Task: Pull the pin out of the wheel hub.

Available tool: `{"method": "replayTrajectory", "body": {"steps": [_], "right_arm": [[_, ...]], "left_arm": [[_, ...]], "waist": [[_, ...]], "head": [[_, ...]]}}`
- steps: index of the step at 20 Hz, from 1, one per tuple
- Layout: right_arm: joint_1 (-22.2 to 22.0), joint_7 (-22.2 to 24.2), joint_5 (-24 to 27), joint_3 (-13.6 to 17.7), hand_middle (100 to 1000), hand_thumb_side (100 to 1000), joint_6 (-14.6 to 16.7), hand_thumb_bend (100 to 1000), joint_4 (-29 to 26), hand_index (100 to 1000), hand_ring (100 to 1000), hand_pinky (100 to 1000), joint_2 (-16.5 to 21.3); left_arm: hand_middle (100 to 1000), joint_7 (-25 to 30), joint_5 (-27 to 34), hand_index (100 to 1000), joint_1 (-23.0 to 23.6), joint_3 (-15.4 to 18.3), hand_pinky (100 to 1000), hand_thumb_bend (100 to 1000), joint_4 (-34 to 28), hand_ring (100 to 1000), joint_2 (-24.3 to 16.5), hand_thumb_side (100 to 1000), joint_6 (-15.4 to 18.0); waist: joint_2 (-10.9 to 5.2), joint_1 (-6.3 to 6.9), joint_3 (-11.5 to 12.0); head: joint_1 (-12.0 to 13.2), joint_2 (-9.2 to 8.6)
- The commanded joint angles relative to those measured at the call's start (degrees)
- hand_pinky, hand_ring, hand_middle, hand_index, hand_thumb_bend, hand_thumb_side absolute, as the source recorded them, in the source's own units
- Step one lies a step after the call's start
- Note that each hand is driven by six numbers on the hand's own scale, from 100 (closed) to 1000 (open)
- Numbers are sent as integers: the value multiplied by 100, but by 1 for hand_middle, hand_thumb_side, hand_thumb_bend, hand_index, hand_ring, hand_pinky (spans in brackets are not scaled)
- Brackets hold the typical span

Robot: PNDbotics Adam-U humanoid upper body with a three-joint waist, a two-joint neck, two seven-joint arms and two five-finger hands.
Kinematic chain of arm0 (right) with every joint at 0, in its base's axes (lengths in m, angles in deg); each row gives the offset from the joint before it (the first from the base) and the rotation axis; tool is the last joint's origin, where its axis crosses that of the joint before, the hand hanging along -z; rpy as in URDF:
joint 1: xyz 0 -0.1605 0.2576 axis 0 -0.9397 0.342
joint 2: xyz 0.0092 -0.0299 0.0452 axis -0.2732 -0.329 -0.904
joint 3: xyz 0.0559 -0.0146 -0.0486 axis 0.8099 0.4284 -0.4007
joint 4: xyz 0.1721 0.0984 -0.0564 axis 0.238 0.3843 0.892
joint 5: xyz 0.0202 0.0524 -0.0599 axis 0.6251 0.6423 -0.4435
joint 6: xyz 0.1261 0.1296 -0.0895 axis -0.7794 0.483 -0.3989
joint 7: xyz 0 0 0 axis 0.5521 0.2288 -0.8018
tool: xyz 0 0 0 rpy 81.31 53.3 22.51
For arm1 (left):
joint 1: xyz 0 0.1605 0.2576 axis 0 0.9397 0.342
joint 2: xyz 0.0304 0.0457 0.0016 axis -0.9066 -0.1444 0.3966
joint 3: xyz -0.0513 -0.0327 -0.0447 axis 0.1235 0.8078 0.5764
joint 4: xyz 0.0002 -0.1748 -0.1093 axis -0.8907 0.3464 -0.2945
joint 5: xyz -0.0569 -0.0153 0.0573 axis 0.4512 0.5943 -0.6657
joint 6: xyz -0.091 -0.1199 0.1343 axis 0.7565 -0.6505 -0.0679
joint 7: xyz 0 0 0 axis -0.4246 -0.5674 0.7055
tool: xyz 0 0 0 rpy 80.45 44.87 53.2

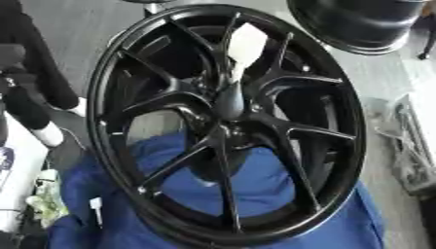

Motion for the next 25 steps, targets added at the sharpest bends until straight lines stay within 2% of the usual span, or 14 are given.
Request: {"method": "replayTrajectory", "body": {"steps": [1, 2, 3, 5, 9, 13, 15, 16, 17, 20, 25], "right_arm": [[63, -264, 133, 100, 760, 316, 58, 627, -76, 831, 743, 801, 122], [73, -353, 217, 92, 760, 316, 99, 627, -130, 831, 743, 801, 100], [90, -437, 321, 74, 730, 302, 166, 565, -207, 805, 712, 789, 73], [147, -653, 761, -29, 699, 298, 510, 447, -536, 774, 689, 785, -51], [268, -963, 1824, -376, 688, 323, 1252, 305, -963, 765, 678, 790, -396], [457, -1042, 2394, -664, 687, 331, 1864, 294, -1149, 770, 677, 800, -954], [524, -1027, 2490, -732, 683, 301, 2091, 360, -1179, 769, 670, 798, -1307], [541, -1020, 2506, -747, 683, 301, 2183, 360, -1182, 769, 670, 798, -1446], [552, -1035, 2535, -731, 670, 287, 2298, 405, -1199, 761, 655, 791, -1671], [539, -1094, 2581, -692, 672, 315, 2637, 395, -1189, 765, 656, 794, -2162], [524, -1184, 2625, -595, 693, 360, 2901, 362, -943, 774, 677, 807, -2520]], "left_arm": [[636, -21, -2, 643, -55, 60, 620, 100, -88, 794, -165, 831, 11], [636, -22, -2, 643, -55, 60, 620, 100, -89, 794, -165, 831, 11], [636, -22, -2, 643, -55, 59, 620, 100, -89, 794, -164, 831, 11], [636, -22, -2, 643, -61, 57, 620, 100, -93, 794, -160, 830, 13], [636, -23, -3, 643, -83, 56, 620, 100, -103, 794, -139, 828, 19], [636, -38, 0, 643, -103, 57, 620, 100, -115, 794, -114, 827, 28], [636, -41, 3, 643, -115, 56, 620, 100, -123, 792, -97, 826, 32], [636, -43, 4, 643, -118, 56, 620, 100, -126, 792, -93, 826, 33], [636, -47, 7, 643, -129, 58, 620, 100, -132, 792, -78, 825, 36], [636, -70, 16, 643, -151, 67, 620, 100, -145, 790, -54, 825, 49], [637, -97, 26, 644, -178, 68, 620, 100, -156, 791, -33, 823, 66]], "waist": [[-103, 42, -6], [-104, 42, -6], [-105, 42, -4], [-106, 44, 3], [-103, 51, 37], [-96, 64, 66], [-88, 77, 81], [-86, 80, 83], [-75, 93, 96], [-51, 110, 120], [-23, 130, 146]], "head": [[19, -56], [20, -59], [19, -61], [15, -67], [-12, -91], [-22, -115], [-30, -127], [-29, -131], [-29, -142], [-33, -156], [-59, -188]]}}
